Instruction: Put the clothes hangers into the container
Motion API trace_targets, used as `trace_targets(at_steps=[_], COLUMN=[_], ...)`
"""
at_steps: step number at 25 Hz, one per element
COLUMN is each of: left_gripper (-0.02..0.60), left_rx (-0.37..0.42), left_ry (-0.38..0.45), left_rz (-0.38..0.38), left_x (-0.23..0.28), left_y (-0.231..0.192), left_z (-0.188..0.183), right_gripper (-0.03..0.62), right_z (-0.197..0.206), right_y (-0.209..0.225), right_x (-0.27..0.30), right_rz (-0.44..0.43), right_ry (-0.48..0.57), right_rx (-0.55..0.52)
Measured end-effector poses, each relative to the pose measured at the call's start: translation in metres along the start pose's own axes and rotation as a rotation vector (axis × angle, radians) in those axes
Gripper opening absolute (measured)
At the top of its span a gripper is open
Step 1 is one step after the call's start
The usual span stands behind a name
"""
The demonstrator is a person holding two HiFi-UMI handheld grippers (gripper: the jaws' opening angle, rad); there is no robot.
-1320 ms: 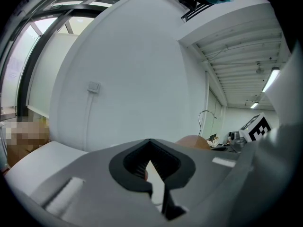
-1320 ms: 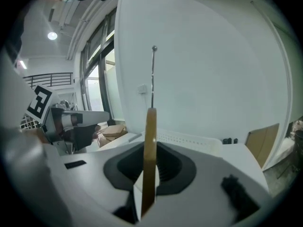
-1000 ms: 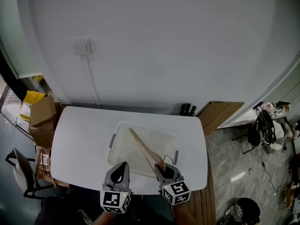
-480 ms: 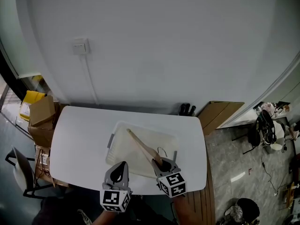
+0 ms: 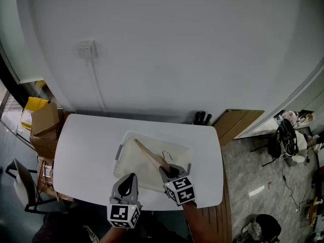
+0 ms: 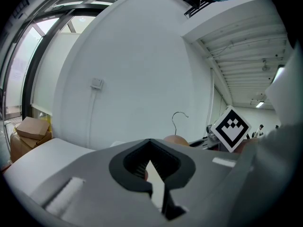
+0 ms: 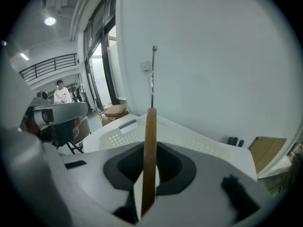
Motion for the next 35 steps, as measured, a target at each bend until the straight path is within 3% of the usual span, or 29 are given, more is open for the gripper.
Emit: trace_targets(at_steps=[35], left_gripper=[0.003], left_rx=[-0.048], left_ry=[0.009], left_rz=[-0.046], left_x=[0.008], left_y=[-0.039], left_z=[-0.008], right_gripper=[0.058], right_z=[-0.015], right_y=[0.010], right_x=[0.061], right_rz=[-0.040], right_ry=[-0.219], right_rx=[-0.048])
Point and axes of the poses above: the fingertips, and each gripper's own axes: x forward along the fingers, y to its right, z out of its underside, the point moved 10 cm from there along -x, backward along the fingers, and after that the axes turned 15 degrees about -y, right-handed, at the moved point
